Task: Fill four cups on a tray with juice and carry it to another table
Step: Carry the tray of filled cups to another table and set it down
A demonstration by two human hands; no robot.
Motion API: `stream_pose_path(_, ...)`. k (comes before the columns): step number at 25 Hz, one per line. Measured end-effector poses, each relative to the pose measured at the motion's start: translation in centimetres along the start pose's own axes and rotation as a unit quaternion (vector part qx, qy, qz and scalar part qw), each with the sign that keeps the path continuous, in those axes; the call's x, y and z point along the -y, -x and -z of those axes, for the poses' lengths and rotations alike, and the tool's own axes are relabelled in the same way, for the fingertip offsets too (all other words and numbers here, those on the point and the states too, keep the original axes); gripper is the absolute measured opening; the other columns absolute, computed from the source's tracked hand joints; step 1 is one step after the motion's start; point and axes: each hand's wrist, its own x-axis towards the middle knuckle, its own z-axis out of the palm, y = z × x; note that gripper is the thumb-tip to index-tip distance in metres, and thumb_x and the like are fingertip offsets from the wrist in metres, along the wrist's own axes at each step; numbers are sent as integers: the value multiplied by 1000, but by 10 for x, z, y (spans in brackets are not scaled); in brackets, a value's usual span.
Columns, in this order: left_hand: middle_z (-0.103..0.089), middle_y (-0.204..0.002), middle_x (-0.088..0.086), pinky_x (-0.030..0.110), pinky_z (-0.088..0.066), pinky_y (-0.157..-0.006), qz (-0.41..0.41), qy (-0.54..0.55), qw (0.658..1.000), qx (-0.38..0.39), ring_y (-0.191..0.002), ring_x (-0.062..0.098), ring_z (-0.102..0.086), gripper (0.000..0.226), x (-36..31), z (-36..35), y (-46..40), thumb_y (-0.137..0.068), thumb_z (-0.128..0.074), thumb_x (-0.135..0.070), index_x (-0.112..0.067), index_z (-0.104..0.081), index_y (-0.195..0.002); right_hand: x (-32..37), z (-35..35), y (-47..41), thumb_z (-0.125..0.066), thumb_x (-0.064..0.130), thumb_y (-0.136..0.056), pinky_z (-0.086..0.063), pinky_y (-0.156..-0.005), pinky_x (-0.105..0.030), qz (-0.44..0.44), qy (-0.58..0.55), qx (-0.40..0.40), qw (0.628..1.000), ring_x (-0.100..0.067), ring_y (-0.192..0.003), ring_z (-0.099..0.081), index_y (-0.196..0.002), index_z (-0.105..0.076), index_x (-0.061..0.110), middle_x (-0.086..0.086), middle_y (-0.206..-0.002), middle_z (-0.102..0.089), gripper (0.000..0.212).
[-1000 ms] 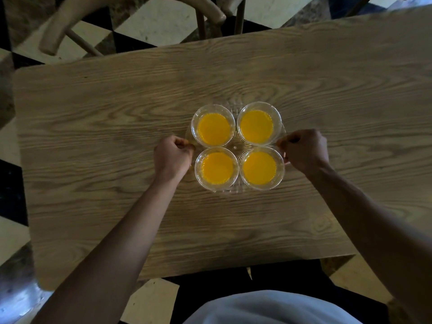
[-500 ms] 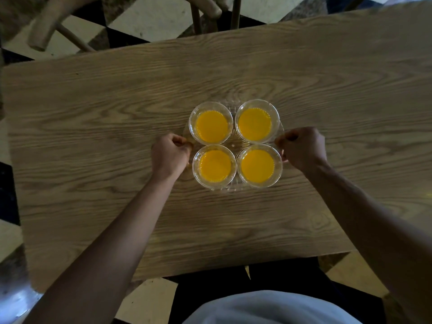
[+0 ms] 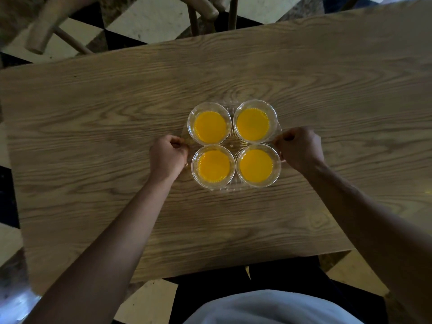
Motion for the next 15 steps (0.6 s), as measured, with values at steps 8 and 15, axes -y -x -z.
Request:
stream_pose_path(8,-77,-81,5,39,-66,-63,5,-6,1000,22,-64,23,-76,13,-2,4,6,-90,-67,-6,-12,-74,-99,-9,2,2,-60,16,-83,-64,-70,-46,-7,-2,-2,1000,-24,-67,-76,-71,-78,10,-5,-64,-75,22)
stream_pose_path(15,-76,-91,5,40,-65,-67,-1,13,999,43,-76,23,-75,23,6,21,18,-87,-71,-13,-12,-70,-110,-12,12,19,-66,19,-86,-65,-78,-40,-8,-54,21,998,-19,-72,-78,-112,-74,17,-4,-85,-80,28)
